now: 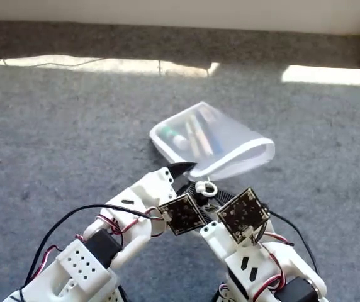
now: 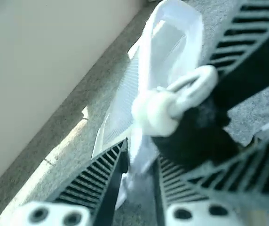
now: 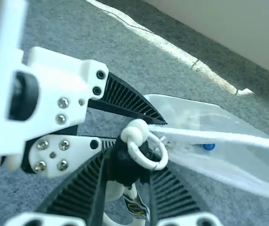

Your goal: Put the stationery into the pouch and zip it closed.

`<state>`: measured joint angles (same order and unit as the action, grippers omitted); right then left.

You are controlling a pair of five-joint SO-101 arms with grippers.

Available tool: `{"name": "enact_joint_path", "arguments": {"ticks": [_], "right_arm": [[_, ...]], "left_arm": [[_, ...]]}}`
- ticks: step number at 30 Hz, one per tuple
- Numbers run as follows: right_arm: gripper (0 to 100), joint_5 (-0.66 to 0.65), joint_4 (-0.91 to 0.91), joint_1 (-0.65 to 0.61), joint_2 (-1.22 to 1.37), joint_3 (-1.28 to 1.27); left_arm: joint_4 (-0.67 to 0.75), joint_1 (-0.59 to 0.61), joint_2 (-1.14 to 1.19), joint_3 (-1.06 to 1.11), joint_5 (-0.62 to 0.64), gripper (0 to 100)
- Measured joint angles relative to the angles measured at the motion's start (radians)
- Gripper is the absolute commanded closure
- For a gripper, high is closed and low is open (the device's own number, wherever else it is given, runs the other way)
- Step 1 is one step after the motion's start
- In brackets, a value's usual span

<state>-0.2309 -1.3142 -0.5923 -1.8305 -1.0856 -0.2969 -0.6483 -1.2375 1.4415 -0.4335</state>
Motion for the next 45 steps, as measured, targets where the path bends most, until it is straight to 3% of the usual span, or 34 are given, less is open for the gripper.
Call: {"name": "enact_joint_path", "arguments": {"ticks": [5,14,22,27,37,42,45], "right_arm": [[99.5,0.0,0.005,0.003,0.0,0.0],[99.5,-0.002,0.08,0.15,0.009,0.0],[99.5,-0.005,0.17,0.296,0.009,-0.002],[99.5,0.0,0.212,0.368,-0.002,0.002],[99.4,-0.081,0.308,0.382,-0.002,-0.077],[99.1,-0.089,0.245,0.382,-0.002,-0.074],[98.9,-0.089,0.18,0.311,0.0,-0.035]], "left_arm": [[0.0,0.023,0.0,0.0,0.0,99],[-0.009,0.094,-0.012,-0.002,0.0,99],[-0.313,0.107,-0.023,-0.155,-0.002,99],[-0.381,0.11,-0.029,-0.173,-0.002,100],[-0.628,0.137,-0.362,-0.164,0.002,100],[-0.637,0.158,-0.445,-0.127,0.002,100],[-0.637,0.196,-0.462,-0.127,0.002,100]]}}
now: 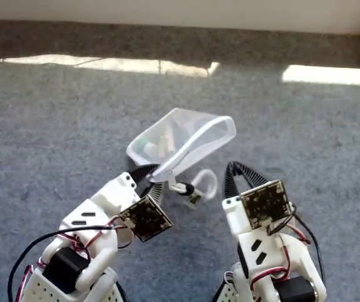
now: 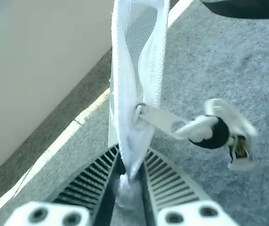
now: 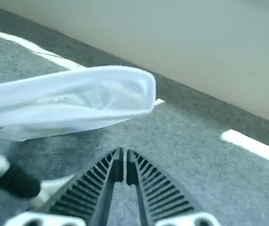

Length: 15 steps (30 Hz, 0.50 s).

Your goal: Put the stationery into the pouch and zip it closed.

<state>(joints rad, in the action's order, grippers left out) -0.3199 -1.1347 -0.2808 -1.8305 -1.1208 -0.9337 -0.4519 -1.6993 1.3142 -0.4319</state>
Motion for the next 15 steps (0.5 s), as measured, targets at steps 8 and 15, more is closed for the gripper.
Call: {"name": "enact_joint_path", "arguments": {"ticks": [8,15], "right_arm": [[81.7,0.163,-0.107,-0.252,-0.002,0.066],[81.7,0.201,-0.109,-0.519,-0.002,0.068]], "left_arm": [[0.037,0.066,-0.002,0.0,0.051,100],[0.04,0.069,-0.002,0.0,0.051,100]]}}
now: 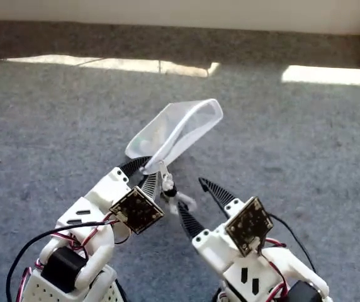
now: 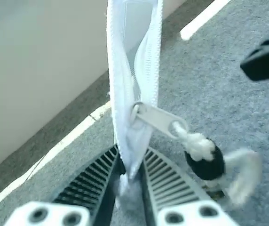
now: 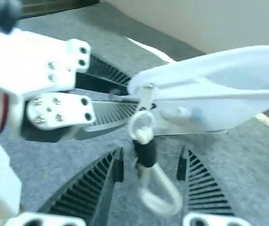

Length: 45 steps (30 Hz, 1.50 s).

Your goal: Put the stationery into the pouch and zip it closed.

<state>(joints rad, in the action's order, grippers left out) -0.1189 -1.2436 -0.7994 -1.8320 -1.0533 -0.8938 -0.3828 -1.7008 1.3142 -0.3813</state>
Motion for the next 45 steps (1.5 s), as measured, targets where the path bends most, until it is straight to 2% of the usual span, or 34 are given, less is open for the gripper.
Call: {"name": "enact_joint_path", "arguments": {"ticks": [6,12,22,29,35,45], "right_arm": [[81.7,0.0,0.035,-0.097,0.0,-0.074],[81.7,0.0,0.155,-0.144,0.002,-0.178],[81.8,0.002,0.301,-0.14,0.002,-0.292],[81.9,0.002,0.35,-0.069,0.006,-0.311],[89.3,0.002,0.428,-0.06,0.011,-0.384],[89.2,0.002,0.451,-0.026,0.011,-0.385]], "left_arm": [[0.0,0.0,0.0,0.0,0.0,100],[0.0,0.0,0.0,0.0,0.0,100],[0.0,0.0,0.0,0.0,0.021,100],[0.0,0.0,-0.006,0.0,0.026,100],[0.0,0.0,-0.006,0.0,0.026,100],[0.0,0.0,-0.006,0.0,0.026,100]]}}
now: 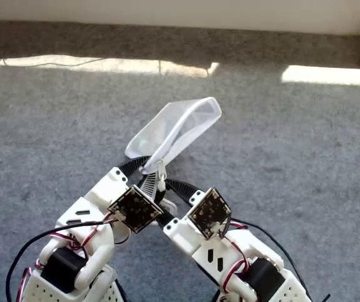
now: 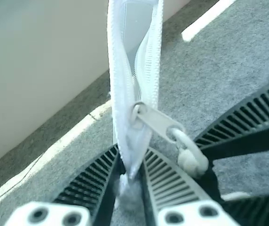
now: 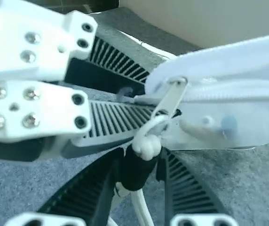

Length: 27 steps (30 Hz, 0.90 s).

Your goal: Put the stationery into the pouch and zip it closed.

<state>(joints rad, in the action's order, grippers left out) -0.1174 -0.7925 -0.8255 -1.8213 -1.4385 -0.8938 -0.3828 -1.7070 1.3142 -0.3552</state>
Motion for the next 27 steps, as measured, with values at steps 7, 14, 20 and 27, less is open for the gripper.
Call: {"name": "enact_joint_path", "arguments": {"ticks": [7,14,20,27], "right_arm": [[92.6,0.0,0.063,0.015,0.0,-0.032],[99.4,-0.098,0.064,0.031,0.0,-0.032],[99.4,-0.121,0.068,0.16,-0.009,-0.032],[99.4,-0.123,0.068,0.264,-0.011,-0.032]], "left_arm": [[0.0,0.0,0.0,0.0,0.0,100],[0.0,0.0,0.0,0.0,0.0,100],[0.0,0.0,0.0,0.0,0.0,100],[-0.003,0.0,0.0,0.0,0.0,100]]}}
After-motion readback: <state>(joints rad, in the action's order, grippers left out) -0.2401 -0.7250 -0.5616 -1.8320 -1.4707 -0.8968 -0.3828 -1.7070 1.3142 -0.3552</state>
